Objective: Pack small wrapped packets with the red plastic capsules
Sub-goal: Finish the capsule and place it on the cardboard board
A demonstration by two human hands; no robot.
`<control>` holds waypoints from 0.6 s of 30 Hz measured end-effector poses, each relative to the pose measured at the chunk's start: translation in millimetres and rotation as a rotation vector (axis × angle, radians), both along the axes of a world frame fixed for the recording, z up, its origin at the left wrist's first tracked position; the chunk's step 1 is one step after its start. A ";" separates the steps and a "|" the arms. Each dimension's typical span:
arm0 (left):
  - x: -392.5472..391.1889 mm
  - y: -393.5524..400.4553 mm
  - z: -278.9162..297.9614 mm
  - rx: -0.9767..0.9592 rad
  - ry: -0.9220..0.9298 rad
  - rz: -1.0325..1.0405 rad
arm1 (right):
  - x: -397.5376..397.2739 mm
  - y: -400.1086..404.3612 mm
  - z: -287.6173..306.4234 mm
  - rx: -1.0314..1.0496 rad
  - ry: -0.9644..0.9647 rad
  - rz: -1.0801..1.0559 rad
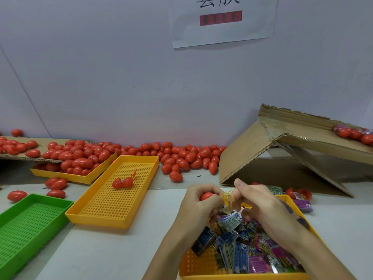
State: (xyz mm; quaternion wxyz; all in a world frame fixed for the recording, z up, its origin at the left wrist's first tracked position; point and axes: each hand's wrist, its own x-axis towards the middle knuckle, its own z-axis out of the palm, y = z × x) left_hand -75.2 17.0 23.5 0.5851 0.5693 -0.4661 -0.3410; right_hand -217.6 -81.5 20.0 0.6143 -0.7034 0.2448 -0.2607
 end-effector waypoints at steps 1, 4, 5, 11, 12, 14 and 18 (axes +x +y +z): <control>-0.6 0.0 -0.6 0.023 -0.029 -0.015 | -0.5 -0.5 -0.7 0.007 0.023 -0.005; -1.5 0.0 -2.0 0.062 -0.073 -0.047 | -2.9 -0.3 1.6 -0.087 0.051 0.059; -1.1 -0.1 -2.0 0.061 -0.064 -0.051 | -3.4 0.5 3.8 -0.125 0.047 0.085; 2.9 -0.4 -0.1 0.048 0.103 -0.089 | -6.4 -1.2 8.5 -0.118 0.043 0.099; 3.7 -0.4 -0.4 0.049 0.108 -0.100 | -6.4 -1.7 7.9 -0.111 0.036 0.094; 4.6 -0.4 -1.0 0.056 0.092 -0.132 | -5.9 -2.7 6.0 -0.095 0.019 0.104; 5.1 -0.2 -1.5 0.065 0.104 -0.169 | -5.3 -1.2 5.8 0.018 -0.034 0.165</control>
